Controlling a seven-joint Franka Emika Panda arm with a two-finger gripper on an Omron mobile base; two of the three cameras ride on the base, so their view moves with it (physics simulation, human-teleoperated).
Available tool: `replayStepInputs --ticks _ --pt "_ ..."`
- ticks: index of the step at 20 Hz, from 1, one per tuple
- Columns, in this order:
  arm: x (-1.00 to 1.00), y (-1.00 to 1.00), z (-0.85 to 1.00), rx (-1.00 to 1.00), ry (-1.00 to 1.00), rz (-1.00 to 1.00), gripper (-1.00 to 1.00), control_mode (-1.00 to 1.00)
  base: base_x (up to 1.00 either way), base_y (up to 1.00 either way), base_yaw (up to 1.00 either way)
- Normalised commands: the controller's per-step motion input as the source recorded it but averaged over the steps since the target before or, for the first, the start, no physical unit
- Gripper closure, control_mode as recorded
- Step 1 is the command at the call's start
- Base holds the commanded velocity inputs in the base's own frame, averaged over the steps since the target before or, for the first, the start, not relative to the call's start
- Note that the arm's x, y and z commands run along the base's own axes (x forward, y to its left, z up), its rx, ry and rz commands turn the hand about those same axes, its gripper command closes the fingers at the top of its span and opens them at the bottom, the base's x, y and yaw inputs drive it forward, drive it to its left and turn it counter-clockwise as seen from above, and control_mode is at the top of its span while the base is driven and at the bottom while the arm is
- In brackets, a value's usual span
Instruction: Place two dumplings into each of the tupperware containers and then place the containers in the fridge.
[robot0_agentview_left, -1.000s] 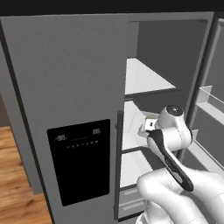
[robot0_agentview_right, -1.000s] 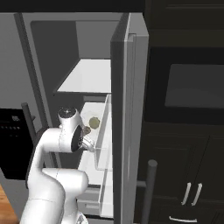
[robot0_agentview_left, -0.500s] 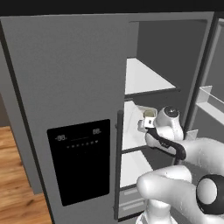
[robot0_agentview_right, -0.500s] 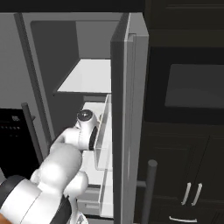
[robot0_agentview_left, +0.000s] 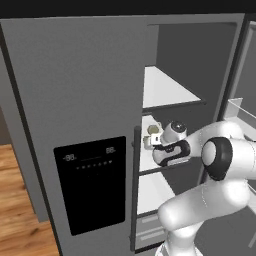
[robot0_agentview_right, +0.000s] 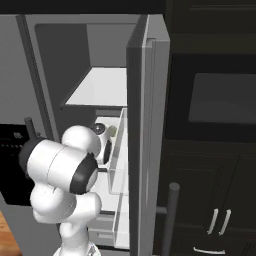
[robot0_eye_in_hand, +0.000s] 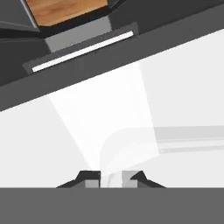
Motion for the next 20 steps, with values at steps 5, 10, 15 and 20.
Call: replayStepInputs --ticks 5,10,15,20 --pt "0.64 0.38 0.0 -0.05 0.0 0.0 1.0 -1.0 0.0 0.0 0.0" --pt "0.87 -0.01 0.0 -0.01 0.02 -0.01 1.0 -1.0 0.0 0.0 0.0" --pt "0.93 -0.38 -0.1 0.0 0.02 -0.04 1.0 -1.0 0.0 0.0 0.0" --pt "0.73 -0.11 -0.26 0.0 0.0 -0.01 -1.0 -1.0 0.0 0.0 0.0"
